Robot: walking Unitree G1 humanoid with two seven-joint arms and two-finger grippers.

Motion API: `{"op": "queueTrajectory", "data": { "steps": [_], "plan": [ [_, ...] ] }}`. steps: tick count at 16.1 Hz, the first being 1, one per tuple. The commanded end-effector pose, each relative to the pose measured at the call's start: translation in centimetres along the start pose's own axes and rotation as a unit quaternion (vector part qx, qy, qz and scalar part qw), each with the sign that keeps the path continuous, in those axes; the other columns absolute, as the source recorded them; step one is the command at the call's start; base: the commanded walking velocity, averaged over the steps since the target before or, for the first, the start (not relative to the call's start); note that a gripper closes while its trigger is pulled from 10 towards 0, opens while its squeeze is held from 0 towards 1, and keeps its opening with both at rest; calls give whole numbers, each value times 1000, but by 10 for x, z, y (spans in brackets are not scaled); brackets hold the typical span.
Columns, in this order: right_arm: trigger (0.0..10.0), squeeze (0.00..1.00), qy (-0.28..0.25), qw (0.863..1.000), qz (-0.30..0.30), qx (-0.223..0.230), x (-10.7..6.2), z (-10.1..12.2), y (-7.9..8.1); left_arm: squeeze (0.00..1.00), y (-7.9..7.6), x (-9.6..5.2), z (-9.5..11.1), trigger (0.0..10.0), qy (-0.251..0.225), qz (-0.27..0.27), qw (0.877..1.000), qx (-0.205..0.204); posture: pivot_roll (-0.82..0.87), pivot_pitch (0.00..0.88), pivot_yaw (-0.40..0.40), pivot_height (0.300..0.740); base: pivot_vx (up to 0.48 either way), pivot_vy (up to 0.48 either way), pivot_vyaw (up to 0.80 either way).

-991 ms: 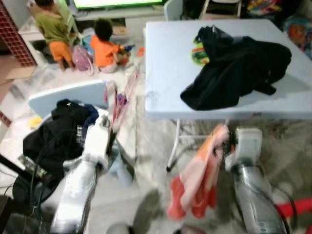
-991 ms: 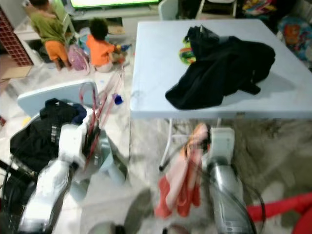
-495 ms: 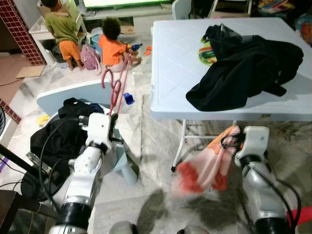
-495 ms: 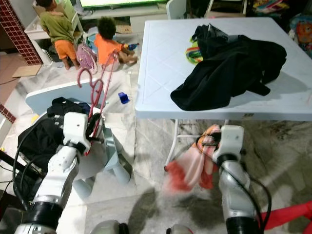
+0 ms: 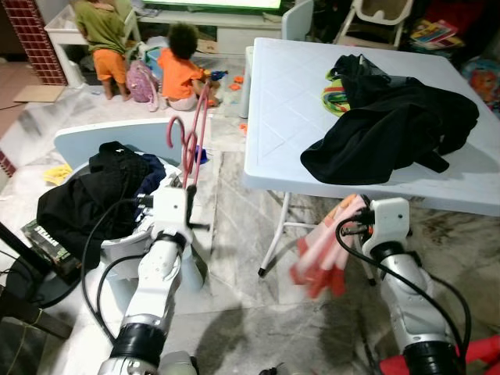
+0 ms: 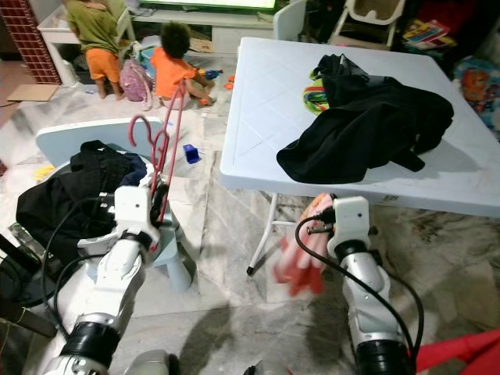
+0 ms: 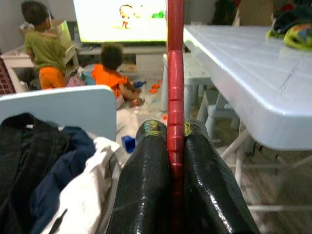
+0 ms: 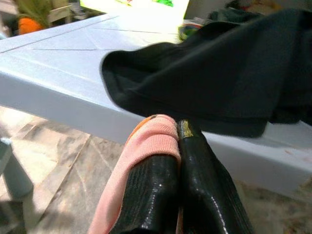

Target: Hang hanger

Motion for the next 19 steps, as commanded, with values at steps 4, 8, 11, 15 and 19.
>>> {"op": "queueTrajectory", "data": {
  "steps": [4,8,11,15,19],
  "plan": [
    [10000,0,-24,999,-41,-4,3,11,-13,0,5,0,1,10000,-3,1,1000,19,-51,0,-10,740,0,0,0],
    [10000,0,-14,999,-44,14,-13,6,-7,0,3,-8,-5,10000,12,-16,1000,10,-59,0,3,740,0,0,0],
    [10000,0,1,999,-45,21,-22,-3,-2,0,-2,-17,-12,10000,24,-19,1000,1,-56,0,4,740,0,-300,0],
    [10000,0,3,998,-55,21,-22,-2,-6,0,-2,-19,-12,10000,30,-22,999,-3,-51,0,16,740,0,-300,0],
    [10000,0,0,998,-53,20,-20,0,-3,0,-1,-19,-10,10000,33,-26,999,-1,-52,0,21,740,0,-246,0]
  ]
}}
Point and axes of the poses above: a point about 5 cm out from each wrist's last joint towards the gripper, its own x axis pointing out of the wrist towards the gripper, its own z axis along the axis of the wrist's last joint, y = z × x, the point moved 2 cm from there along x, pointing out of the wrist towards the gripper, and after that the axes turned 13 degrees about -x, right-handed, at the moved point
